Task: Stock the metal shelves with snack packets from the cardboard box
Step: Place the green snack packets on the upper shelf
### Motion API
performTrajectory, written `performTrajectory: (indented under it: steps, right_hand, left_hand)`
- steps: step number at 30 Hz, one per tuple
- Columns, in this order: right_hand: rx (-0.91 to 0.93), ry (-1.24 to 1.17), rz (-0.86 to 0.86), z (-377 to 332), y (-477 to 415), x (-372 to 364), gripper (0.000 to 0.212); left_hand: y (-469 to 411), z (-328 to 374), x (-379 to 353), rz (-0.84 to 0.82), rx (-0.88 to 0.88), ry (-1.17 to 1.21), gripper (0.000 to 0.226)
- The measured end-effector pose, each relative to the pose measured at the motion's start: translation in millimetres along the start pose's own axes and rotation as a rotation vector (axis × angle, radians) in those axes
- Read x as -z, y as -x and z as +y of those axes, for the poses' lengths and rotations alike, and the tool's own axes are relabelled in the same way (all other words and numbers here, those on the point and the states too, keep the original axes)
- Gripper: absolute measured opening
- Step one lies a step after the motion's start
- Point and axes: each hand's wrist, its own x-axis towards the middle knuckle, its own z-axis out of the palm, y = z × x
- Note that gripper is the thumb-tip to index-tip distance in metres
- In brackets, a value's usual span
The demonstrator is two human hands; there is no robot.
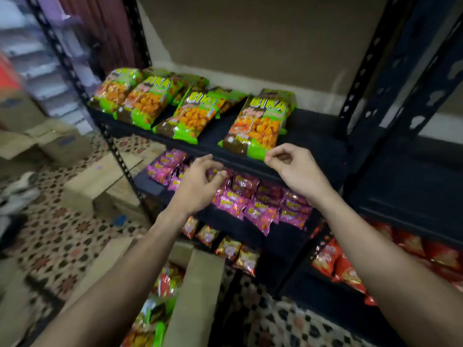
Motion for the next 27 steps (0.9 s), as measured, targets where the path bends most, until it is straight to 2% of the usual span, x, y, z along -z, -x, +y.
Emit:
performTrajectory:
  steps: [3,8,12,17,21,27]
  right_hand:
    - [-0.027,0.032,-0.138,10,38,-24,0.012]
    - [-0.056,0.085,-0.395,37,100,-86,0.012]
    - [-0.071,0.117,-0.553,51,133,-137,0.014]
    - [-0.123,0.159,-0.676,66,164,-210,0.007]
    - [-0.197,0.235,-0.76,82,176,-262,0.02]
    - [-0.276,0.321,-0.799,118,186,-352,0.019]
  left_hand:
    - [55,-19,-3,-0.038,0.111,0.037,0.022]
    - [154,-59,-3,-0.189,0.373,0.104,0.035]
    - [217,-95,5,-0.252,0.503,0.03,0.025]
    - [278,-153,20,-0.305,0.699,0.011,0.026]
    - [301,-199,32,-0.375,0.774,-0.021,0.03]
    - [322,-291,40,-0.459,0.977,-0.029,0.039]
